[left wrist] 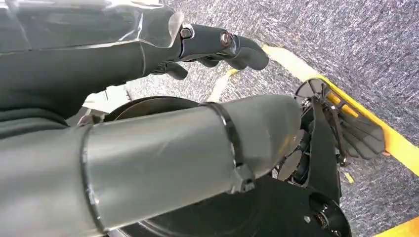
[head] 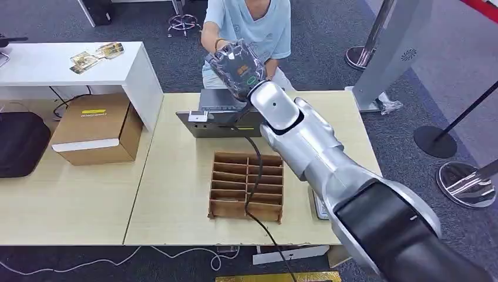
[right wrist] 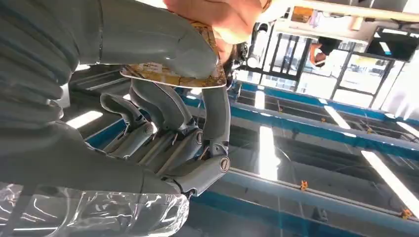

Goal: Pass the card to the sensor for recognition and then transmit it.

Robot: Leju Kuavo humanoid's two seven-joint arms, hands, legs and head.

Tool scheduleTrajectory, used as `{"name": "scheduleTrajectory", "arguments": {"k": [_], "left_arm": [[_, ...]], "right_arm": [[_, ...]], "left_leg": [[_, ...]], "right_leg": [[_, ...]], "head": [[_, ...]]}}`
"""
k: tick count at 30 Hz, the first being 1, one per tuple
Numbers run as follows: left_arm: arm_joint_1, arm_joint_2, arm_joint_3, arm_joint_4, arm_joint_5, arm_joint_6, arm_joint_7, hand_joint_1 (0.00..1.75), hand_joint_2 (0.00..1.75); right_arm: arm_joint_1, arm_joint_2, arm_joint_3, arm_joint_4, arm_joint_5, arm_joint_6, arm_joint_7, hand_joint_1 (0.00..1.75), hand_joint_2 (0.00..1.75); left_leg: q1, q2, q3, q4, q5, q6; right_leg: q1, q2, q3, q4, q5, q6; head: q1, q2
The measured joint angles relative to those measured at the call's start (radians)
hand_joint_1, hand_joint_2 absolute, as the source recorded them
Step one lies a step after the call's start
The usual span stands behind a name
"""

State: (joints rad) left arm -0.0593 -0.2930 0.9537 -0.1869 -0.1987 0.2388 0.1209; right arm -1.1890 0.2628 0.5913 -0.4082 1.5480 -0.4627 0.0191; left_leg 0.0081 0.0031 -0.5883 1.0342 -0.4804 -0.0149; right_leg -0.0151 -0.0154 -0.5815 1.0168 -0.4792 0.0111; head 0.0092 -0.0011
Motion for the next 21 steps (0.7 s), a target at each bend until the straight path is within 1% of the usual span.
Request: {"name": "scheduleTrajectory", "arguments": {"k": [10, 11, 12, 13, 14, 15, 21], "left_arm": [[0.0, 0.0, 0.0, 0.0, -0.002, 0.0, 0.0, 0.0, 0.0], [0.0, 0.0, 0.0, 0.0, -0.002, 0.0, 0.0, 0.0, 0.0], [0.0, 0.0, 0.0, 0.0, -0.002, 0.0, 0.0, 0.0, 0.0], [0.0, 0.0, 0.0, 0.0, -0.002, 0.0, 0.0, 0.0, 0.0], [0.0, 0.0, 0.0, 0.0, -0.002, 0.0, 0.0, 0.0, 0.0], [0.0, 0.0, 0.0, 0.0, -0.003, 0.0, 0.0, 0.0, 0.0], [0.0, 0.0, 0.0, 0.0, -0.022, 0.0, 0.003, 0.0, 0.0]], "right_arm": [[0.0, 0.0, 0.0, 0.002, -0.003, 0.0, 0.0, 1.75, 1.75], [0.0, 0.0, 0.0, 0.002, -0.003, 0.0, 0.0, 1.64, 1.75], [0.0, 0.0, 0.0, 0.003, -0.003, 0.0, 0.0, 1.36, 1.75], [0.0, 0.0, 0.0, 0.003, -0.003, 0.0, 0.0, 1.2, 1.75], [0.0, 0.0, 0.0, 0.003, -0.003, 0.0, 0.0, 0.68, 1.75], [0.0, 0.0, 0.0, 0.003, -0.003, 0.0, 0.0, 0.0, 1.75], [0.0, 0.0, -0.002, 0.003, -0.003, 0.001, 0.002, 0.0, 1.75]], "left_leg": [[0.0, 0.0, 0.0, 0.0, 0.0, 0.0], [0.0, 0.0, 0.0, 0.0, 0.0, 0.0], [0.0, 0.0, 0.0, 0.0, 0.0, 0.0], [0.0, 0.0, 0.0, 0.0, 0.0, 0.0], [0.0, 0.0, 0.0, 0.0, 0.0, 0.0], [0.0, 0.0, 0.0, 0.0, 0.0, 0.0], [0.0, 0.0, 0.0, 0.0, 0.0, 0.0]], "right_leg": [[0.0, 0.0, 0.0, 0.0, 0.0, 0.0], [0.0, 0.0, 0.0, 0.0, 0.0, 0.0], [0.0, 0.0, 0.0, 0.0, 0.0, 0.0], [0.0, 0.0, 0.0, 0.0, 0.0, 0.0], [0.0, 0.0, 0.0, 0.0, 0.0, 0.0], [0.0, 0.0, 0.0, 0.0, 0.0, 0.0], [0.0, 0.0, 0.0, 0.0, 0.0, 0.0]], "head": [[0.0, 0.0], [0.0, 0.0], [0.0, 0.0], [0.0, 0.0], [0.0, 0.0], [0.0, 0.0], [0.0, 0.0]]}}
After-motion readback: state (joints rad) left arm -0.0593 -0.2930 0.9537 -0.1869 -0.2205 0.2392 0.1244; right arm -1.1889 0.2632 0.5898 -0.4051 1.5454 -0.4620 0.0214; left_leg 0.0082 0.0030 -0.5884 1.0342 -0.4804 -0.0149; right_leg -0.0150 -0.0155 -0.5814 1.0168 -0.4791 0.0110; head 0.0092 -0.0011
